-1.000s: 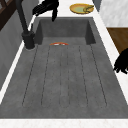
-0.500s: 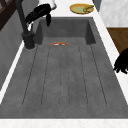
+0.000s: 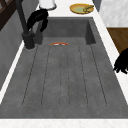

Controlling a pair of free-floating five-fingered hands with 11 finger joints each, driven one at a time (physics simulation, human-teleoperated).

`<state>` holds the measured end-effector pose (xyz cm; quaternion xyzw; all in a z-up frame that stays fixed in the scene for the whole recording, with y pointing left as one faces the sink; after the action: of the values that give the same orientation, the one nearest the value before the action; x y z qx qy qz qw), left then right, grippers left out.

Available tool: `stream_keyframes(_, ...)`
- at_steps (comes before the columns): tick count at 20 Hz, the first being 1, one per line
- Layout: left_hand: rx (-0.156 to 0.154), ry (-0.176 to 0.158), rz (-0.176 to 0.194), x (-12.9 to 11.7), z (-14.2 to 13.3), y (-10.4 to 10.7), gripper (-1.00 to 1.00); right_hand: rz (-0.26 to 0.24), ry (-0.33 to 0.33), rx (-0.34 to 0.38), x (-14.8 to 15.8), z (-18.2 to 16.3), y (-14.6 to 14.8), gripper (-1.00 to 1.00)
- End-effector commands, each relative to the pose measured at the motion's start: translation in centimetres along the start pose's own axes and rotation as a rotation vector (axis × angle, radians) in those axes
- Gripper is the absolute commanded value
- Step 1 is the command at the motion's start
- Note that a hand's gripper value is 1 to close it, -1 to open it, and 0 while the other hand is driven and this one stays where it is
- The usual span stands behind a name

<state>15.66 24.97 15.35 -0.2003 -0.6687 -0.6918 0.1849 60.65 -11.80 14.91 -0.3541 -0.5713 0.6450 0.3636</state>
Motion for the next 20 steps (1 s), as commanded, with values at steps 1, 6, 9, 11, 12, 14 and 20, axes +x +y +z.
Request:
stream_keyframes(1, 0.000, 0.000, 0.000, 0.0, 0.0, 0.0, 0.00, -0.021, -0.005, 0.074, 0.4, -1.0, 1.3, 1.00)
stream_keyframes(6, 0.000, 0.000, 0.000, 0.0, 0.0, 0.0, 0.00, -0.069, 0.014, -0.137, -0.3, -1.4, 1.7, 1.00)
stream_keyframes(9, 0.000, 0.000, 0.000, 0.0, 0.0, 0.0, 0.00, -0.129, 0.051, -0.192, -0.4, -0.7, 2.0, 1.00)
stream_keyframes(11, 0.000, 0.000, 0.000, 0.0, 0.0, 0.0, 0.00, -0.129, 0.075, -0.242, -0.4, -0.1, 2.5, 1.00)
stream_keyframes(12, 0.000, 0.000, 0.000, 0.0, 0.0, 0.0, 0.00, -0.149, 0.074, -0.259, -0.6, 0.0, 2.8, 1.00)
stream_keyframes(14, 0.000, 0.000, 0.000, 0.0, 0.0, 0.0, 0.00, -0.197, 0.072, -0.314, -0.8, 0.2, 3.4, 1.00)
stream_keyframes(20, 0.000, 0.000, 0.000, 0.0, 0.0, 0.0, 0.00, -0.305, 0.094, -0.476, -0.6, 1.0, 5.2, 1.00)
